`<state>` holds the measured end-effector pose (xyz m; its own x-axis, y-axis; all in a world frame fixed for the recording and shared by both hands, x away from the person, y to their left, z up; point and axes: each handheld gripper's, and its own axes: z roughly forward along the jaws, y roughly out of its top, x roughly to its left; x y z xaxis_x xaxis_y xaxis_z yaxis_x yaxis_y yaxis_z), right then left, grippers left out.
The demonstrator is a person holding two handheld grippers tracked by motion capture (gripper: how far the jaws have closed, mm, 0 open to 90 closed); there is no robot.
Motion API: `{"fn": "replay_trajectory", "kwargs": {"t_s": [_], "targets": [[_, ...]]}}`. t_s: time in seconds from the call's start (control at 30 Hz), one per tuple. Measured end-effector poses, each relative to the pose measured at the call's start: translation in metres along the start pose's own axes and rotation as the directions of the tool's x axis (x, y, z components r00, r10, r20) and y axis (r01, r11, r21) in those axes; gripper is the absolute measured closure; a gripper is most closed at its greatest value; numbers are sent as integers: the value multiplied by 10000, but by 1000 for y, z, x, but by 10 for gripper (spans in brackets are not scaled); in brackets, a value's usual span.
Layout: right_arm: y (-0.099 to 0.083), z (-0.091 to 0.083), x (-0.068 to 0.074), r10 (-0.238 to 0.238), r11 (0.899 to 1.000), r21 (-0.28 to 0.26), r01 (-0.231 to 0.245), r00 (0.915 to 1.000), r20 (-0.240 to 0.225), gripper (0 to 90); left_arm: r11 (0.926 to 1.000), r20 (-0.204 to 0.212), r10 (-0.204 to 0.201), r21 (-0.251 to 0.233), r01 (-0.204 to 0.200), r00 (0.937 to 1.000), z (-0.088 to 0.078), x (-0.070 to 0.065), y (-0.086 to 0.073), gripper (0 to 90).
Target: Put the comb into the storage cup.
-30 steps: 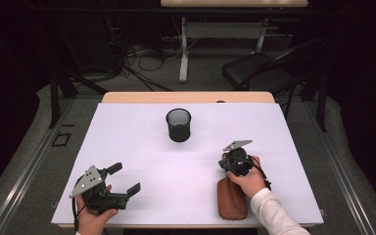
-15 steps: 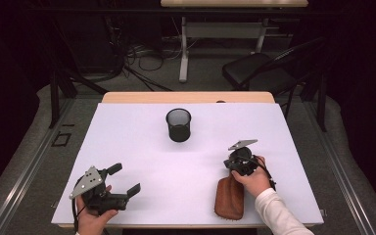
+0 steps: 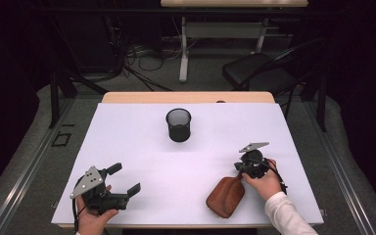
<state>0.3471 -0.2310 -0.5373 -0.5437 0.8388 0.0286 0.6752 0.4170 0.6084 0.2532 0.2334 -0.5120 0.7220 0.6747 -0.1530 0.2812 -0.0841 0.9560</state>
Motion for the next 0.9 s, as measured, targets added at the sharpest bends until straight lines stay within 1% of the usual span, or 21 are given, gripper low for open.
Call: {"fn": "replay_trajectory", "kwargs": {"t_s": [0.07, 0.1, 0.13, 0.2, 0.27, 0.4, 0.43, 0.5, 0.57, 0.7, 0.73, 0.77, 0.83, 0.9], "targets": [[-4, -2, -2, 76, 10000, -50, -76, 10000, 29, 900, 10000, -28, -19, -6, 19, 10000, 0, 0, 0, 4], [-5, -3, -3, 47, 10000, 64, -48, 10000, 65, 900, 10000, -29, -29, -12, 29, 10000, -1, 0, 0, 4], [-7, -4, -4, 101, 9999, -29, -101, 9999, 72, 900, 10000, -31, -34, -16, 34, 10000, -1, 0, 0, 4], [-10, -7, -6, 150, 9999, 22, -150, 9998, 100, 900, 10000, -38, -25, -16, 25, 10000, -1, 0, 0, 4], [-13, -9, -7, 270, 9996, -44, -269, 9996, 98, 900, 10000, -51, -26, -11, 26, 10000, 0, 0, 0, 4], [-19, -14, -10, 294, 9995, -117, -292, 9995, 132, 900, 10000, -18, 18, 22, -17, 10000, 1, -1, 0, 4], [-23, -17, -11, 394, 9990, -227, -392, 9992, 108, 900, 10000, -4, 37, 40, -37, 10000, 1, -1, 0, 4], [-24, -18, -12, 373, 9990, -255, -370, 9993, 100, 900, 10000, -18, 69, 43, -69, 10000, 2, -2, 0, 4], [-28, -20, -13, 539, 9980, -335, -535, 9985, 99, 900, 9999, -7, 89, 60, -89, 10000, 1, -1, 0, 4], [-34, -24, -13, 557, 9977, -389, -552, 9984, 106, 900, 10000, -93, 28, -3, -28, 10000, 0, -1, 0, 4], [-35, -25, -12, 614, 9975, -361, -609, 9980, 143, 900, 10000, -36, 15, -36, -15, 10000, 0, 0, 0, 4], [-38, -27, -12, 597, 9970, -499, -590, 9981, 129, 900, 10000, -96, 9, -26, -10, 10000, 0, -1, 0, 4], [-40, -30, -12, 627, 9968, -511, -622, 9980, 89, 900, 10000, -34, 18, -44, -18, 10000, 0, -1, 0, 4], [-42, -32, -11, 618, 9967, -538, -612, 9981, 83, 900, 10000, -57, 48, -6, -48, 10000, 0, -1, 0, 4]]}}
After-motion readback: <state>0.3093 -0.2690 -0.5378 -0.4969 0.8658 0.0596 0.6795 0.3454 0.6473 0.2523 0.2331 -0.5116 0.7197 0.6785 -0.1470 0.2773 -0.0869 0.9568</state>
